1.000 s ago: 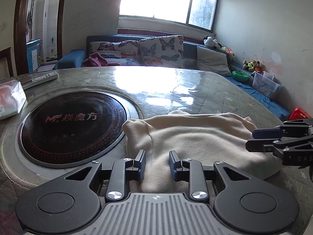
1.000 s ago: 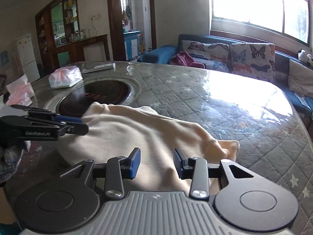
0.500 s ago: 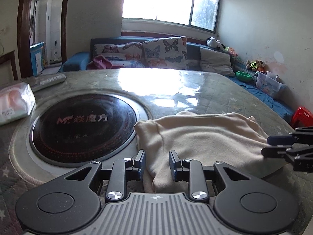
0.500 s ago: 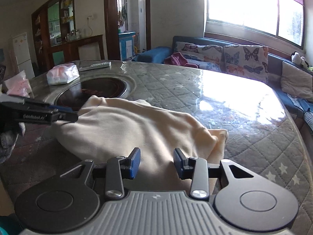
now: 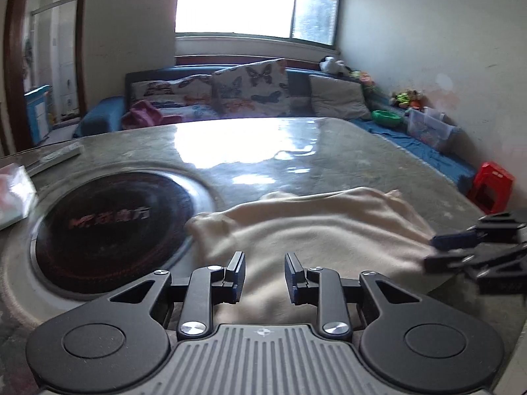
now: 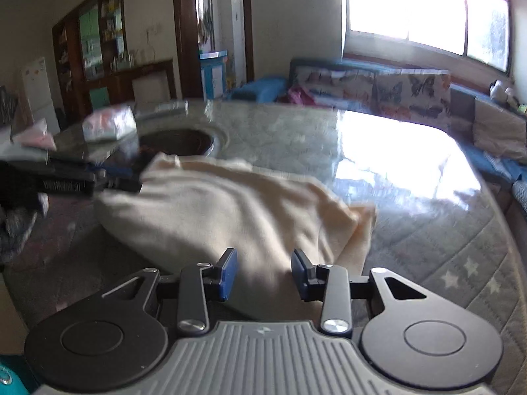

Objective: Fold clothes

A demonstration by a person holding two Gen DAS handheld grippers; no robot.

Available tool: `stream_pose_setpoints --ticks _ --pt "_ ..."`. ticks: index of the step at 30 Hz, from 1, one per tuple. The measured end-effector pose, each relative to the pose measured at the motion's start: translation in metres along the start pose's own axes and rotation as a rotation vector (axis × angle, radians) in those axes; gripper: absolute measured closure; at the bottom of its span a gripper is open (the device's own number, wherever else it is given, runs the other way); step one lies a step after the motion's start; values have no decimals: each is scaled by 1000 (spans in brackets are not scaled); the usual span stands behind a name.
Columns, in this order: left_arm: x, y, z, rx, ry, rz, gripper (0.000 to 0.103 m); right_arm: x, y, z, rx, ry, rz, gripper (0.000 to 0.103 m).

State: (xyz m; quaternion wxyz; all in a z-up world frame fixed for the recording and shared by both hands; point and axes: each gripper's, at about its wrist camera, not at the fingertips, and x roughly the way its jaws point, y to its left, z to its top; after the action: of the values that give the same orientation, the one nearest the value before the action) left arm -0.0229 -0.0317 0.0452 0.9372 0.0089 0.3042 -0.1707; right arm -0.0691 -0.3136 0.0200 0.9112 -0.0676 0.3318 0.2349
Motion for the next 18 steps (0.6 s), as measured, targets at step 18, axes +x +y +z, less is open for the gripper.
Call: stream_pose_setpoints --ticks 18 --pt "45 -65 3 114 58 -202 74 53 -70 30 160 29 -59 76"
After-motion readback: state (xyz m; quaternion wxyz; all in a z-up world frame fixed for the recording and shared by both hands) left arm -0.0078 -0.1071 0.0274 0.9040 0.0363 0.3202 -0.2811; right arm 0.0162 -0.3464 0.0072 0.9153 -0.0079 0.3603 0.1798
